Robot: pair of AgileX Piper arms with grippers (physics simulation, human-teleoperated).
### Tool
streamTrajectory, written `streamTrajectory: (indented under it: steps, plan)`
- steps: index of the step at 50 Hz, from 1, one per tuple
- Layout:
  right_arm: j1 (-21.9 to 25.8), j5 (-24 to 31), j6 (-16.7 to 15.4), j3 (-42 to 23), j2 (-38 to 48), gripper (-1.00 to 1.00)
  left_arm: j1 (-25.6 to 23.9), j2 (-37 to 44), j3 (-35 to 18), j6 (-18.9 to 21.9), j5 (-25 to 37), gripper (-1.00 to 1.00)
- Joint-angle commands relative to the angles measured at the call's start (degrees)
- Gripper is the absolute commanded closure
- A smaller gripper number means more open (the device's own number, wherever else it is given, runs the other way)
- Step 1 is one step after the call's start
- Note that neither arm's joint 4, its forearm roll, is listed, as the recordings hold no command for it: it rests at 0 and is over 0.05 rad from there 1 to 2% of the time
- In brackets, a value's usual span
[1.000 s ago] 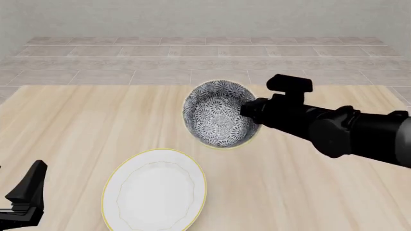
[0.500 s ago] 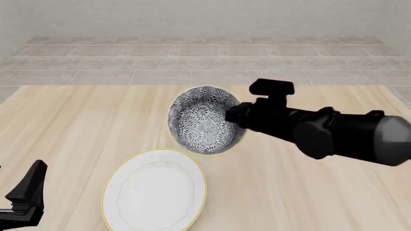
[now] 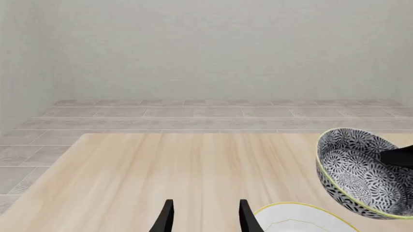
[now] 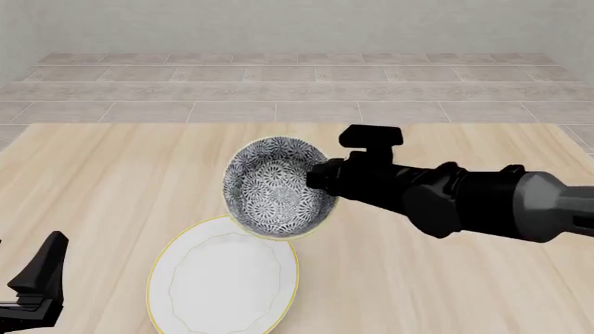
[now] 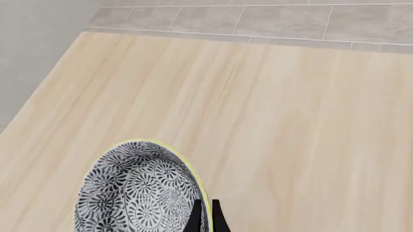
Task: Put the bowl on the plate.
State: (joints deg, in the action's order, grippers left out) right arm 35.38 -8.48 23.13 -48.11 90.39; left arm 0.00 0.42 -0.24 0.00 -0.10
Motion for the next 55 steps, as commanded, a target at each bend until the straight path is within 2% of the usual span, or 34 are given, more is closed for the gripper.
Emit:
streamTrajectory:
  steps: [1,15,30,55]
  plan:
    - [1.51,-0.33,0.58,-0.67,0.94,1.00,0.00,0.00,0.00,0.00,0.00,-1.00]
    - [3.33,-0.78,1.61,-0.70,1.72,1.00,0.00,0.00,0.00,0.00,0.00,-1.00]
    - [6.88,-2.25,5.14,-0.19,3.46,1.00,0.00,0.00,0.00,0.00,0.00,-1.00]
    - [9.29,-3.31,6.24,0.00,5.97,1.00,0.00,0.00,0.00,0.00,0.00,-1.00]
